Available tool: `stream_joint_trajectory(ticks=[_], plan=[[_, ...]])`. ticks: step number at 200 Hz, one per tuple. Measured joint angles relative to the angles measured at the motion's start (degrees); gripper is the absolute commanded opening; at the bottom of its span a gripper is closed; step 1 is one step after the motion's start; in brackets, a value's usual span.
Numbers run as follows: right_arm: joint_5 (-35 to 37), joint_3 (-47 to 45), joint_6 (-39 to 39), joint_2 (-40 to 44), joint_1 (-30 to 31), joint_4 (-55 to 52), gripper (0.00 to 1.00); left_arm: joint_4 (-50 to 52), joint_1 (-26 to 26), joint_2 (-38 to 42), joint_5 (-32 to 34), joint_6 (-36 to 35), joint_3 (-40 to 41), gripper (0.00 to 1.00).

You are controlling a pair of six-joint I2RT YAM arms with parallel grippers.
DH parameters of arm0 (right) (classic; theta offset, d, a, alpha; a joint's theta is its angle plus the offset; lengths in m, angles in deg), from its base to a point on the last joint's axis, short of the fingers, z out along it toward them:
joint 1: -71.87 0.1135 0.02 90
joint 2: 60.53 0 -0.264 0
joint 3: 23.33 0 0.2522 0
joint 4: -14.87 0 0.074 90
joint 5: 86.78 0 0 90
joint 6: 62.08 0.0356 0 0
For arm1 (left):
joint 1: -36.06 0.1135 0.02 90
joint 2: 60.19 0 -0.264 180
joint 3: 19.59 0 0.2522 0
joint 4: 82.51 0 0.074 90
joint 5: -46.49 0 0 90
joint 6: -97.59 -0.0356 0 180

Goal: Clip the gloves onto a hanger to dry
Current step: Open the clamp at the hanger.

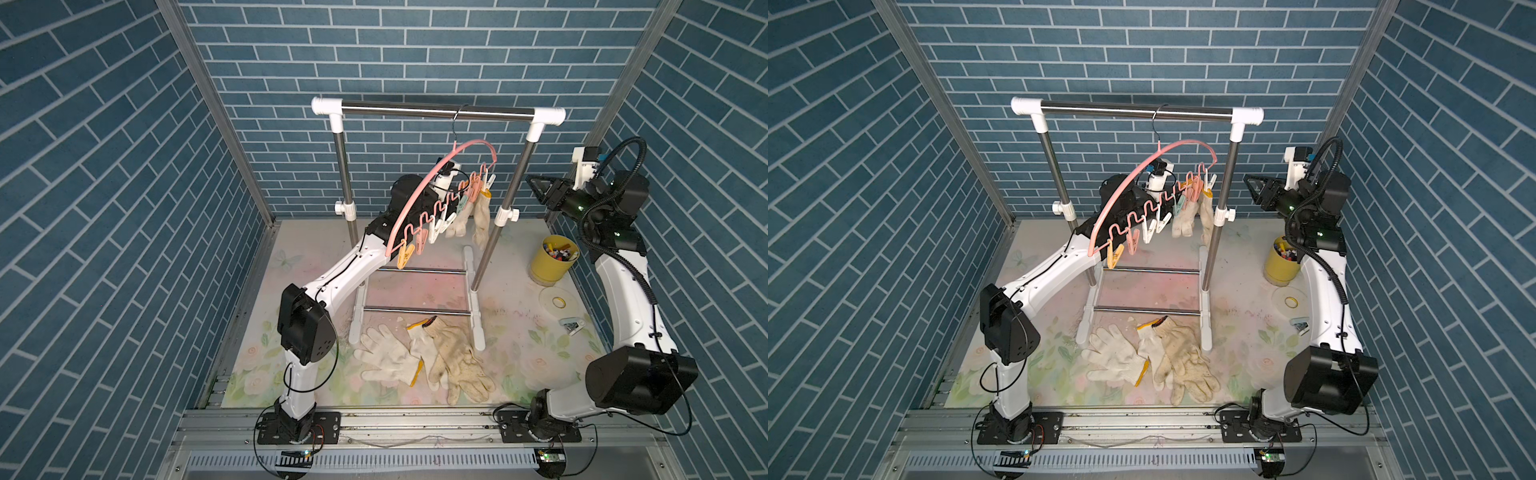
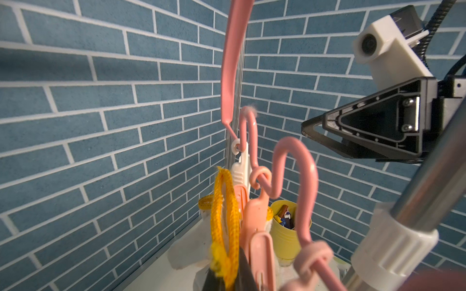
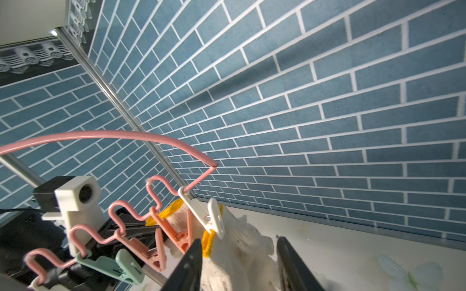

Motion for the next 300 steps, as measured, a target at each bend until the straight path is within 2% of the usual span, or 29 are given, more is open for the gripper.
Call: stream_joint_trajectory(ticks=[64, 130, 195, 300], plan=[[-8.13, 4.55, 1.38, -3.69, 0.5, -0.79, 0.49, -3.08, -1.49, -4.15, -0.39, 4.28, -4.24, 0.0], [-13.09, 16.06, -6.45, -10.78, 5.31, -15.04, 0.53, -3.26, -2.6, -5.29, -0.39, 5.01, -5.77, 0.0], [-13.92, 20.65, -12.85, -15.89, 8.57, -25.03, 0.55, -2.19, -2.64, -5.29, -0.17, 4.35, -5.79, 0.0], [-13.88, 25.4, -14.29, -19.28, 10.64, -27.47, 0.55, -1.66, -2.64, -5.29, -0.17, 4.22, -5.77, 0.0]])
